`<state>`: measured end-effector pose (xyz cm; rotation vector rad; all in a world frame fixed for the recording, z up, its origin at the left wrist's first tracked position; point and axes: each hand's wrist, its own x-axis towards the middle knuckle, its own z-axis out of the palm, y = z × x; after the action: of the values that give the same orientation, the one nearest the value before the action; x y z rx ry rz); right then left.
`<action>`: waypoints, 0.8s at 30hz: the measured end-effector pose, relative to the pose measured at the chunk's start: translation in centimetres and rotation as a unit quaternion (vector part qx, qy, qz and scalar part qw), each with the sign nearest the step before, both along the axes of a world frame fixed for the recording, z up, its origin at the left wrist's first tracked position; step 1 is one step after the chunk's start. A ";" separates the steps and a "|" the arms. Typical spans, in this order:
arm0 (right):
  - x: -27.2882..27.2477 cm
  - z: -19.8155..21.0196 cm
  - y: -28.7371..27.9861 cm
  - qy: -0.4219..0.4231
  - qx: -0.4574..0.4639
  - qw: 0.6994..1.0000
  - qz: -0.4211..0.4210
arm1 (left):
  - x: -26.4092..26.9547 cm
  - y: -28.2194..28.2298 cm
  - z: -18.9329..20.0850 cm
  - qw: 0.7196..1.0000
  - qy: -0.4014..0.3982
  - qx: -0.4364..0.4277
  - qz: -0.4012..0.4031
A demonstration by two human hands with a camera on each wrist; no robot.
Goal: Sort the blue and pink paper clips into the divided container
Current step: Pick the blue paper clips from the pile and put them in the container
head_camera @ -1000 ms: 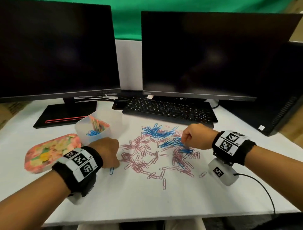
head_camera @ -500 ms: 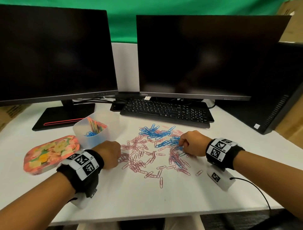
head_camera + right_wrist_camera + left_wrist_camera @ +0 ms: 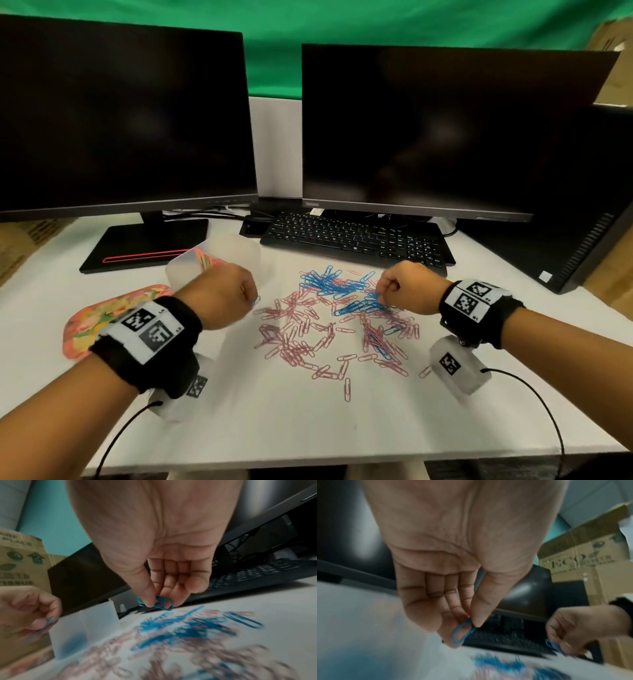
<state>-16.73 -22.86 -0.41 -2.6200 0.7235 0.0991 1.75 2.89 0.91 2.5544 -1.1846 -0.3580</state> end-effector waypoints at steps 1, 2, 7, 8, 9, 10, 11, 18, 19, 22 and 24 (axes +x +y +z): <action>0.7 0.7 0.5 -0.013 0.013 1.000 0.005 | 0.7 0.5 1.1 1.000 -0.005 -0.025 0.014; 1.3 1.3 1.0 -0.022 0.026 0.999 0.011 | 1.4 0.8 2.0 0.998 -0.010 -0.048 0.031; 6.3 3.5 5.5 -0.063 0.088 0.992 0.066 | 5.6 2.5 3.9 0.992 -0.059 -0.083 0.079; 7.5 3.7 6.5 -0.073 0.103 0.989 0.069 | 6.1 2.7 3.7 0.991 -0.066 -0.080 0.081; 8.6 3.8 7.5 -0.082 0.120 0.987 0.071 | 6.5 2.7 3.4 0.992 -0.066 -0.074 0.080; 9.7 3.9 8.5 -0.091 0.140 0.983 0.073 | 6.8 2.8 2.9 0.993 -0.063 -0.068 0.077; 10.9 3.9 9.5 -0.099 0.159 0.979 0.077 | 7.0 2.9 2.5 0.994 -0.061 -0.061 0.072; 17.7 4.1 13.7 -0.126 0.187 0.971 0.078 | 7.6 3.7 1.2 0.982 -0.071 -0.149 0.094; 18.3 4.0 13.9 -0.124 0.189 0.971 0.076 | 7.5 3.8 1.2 0.980 -0.069 -0.163 0.096; 19.3 3.4 14.0 -0.121 0.211 0.967 0.079 | 6.8 3.6 1.5 0.973 -0.068 -0.201 0.087; 19.0 3.1 13.3 -0.125 0.211 0.966 0.080 | 6.3 3.2 1.7 0.971 -0.064 -0.216 0.079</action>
<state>2.28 -9.53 2.74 -2.2225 0.3552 -0.0282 8.05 6.09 2.65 2.2878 -0.9635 0.0960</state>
